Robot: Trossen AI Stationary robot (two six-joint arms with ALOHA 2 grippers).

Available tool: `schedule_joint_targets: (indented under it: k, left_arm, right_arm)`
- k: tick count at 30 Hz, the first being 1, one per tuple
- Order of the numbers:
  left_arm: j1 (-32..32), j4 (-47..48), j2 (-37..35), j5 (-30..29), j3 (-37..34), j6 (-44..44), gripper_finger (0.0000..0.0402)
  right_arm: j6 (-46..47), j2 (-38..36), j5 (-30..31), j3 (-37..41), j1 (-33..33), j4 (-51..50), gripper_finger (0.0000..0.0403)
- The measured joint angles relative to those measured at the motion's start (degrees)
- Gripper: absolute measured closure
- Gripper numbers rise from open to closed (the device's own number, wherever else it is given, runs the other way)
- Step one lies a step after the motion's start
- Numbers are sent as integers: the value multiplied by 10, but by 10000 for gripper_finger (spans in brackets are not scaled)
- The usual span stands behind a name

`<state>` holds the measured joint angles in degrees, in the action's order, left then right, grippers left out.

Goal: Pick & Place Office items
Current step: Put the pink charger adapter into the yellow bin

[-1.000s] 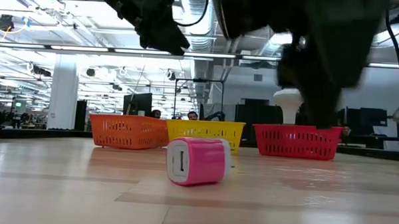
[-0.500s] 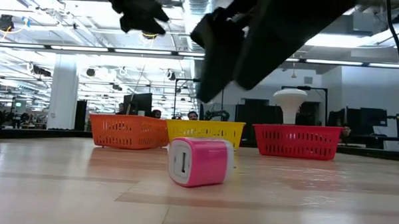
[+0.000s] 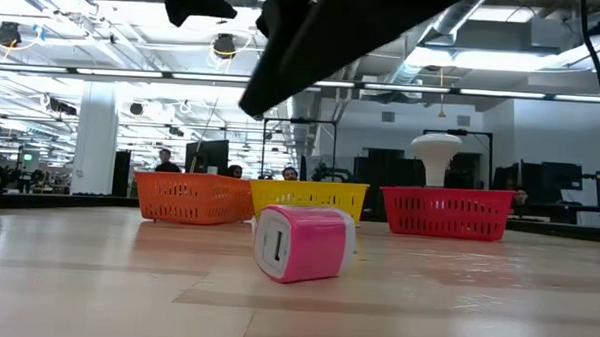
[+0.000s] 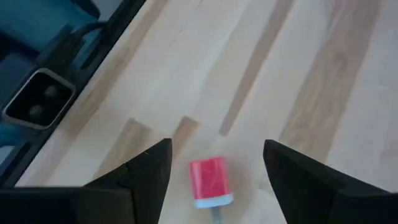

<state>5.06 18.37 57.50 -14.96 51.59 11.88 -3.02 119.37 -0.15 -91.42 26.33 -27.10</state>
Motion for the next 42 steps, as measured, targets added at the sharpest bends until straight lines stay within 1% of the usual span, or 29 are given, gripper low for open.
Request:
schedule_joint_targets:
  k: [3, 5, 7, 8, 10, 12, 14, 25, 29, 33, 38, 42]
  left_arm:
    - [0, 0, 0, 0, 0, 0, 184]
    - [0, 4, 0, 0, 0, 0, 184]
    - [0, 8, -1, 0, 0, 0, 184]
    - [1, 10, -1, 0, 0, 0, 184]
    - [1, 20, -1, 0, 0, 0, 184]
    - [1, 23, -1, 1, 0, 0, 184]
    - [1, 34, -1, 3, 0, -3, 184]
    - [12, 37, -2, 4, 0, -18, 184]
    - [17, 37, -2, 4, 0, -18, 184]
    - [24, 37, -2, 5, 0, -18, 184]
    - [34, 37, -2, 5, 0, -18, 184]
    - [41, 37, -2, 5, 0, -18, 184]
  right_arm:
    - [0, 3, 2, 0, 0, 8, 159]
    - [9, 17, 0, -1, 0, 15, 159]
    - [18, 21, -3, 3, 1, -8, 159]
    - [18, 24, -3, 2, 2, 0, 159]
    - [13, 33, 1, -3, 3, 14, 159]
    - [2, 38, 4, 2, 3, -4, 159]
    - [1, 46, 4, 0, 2, 7, 159]
    - [-6, 47, 4, 0, -3, -12, 159]
    - [-6, 47, 4, 16, -3, -2, 159]
    - [14, 48, 4, 27, -3, 1, 159]
    - [9, 48, 4, 51, -4, 22, 159]
    - [8, 48, 11, 53, -4, 33, 159]
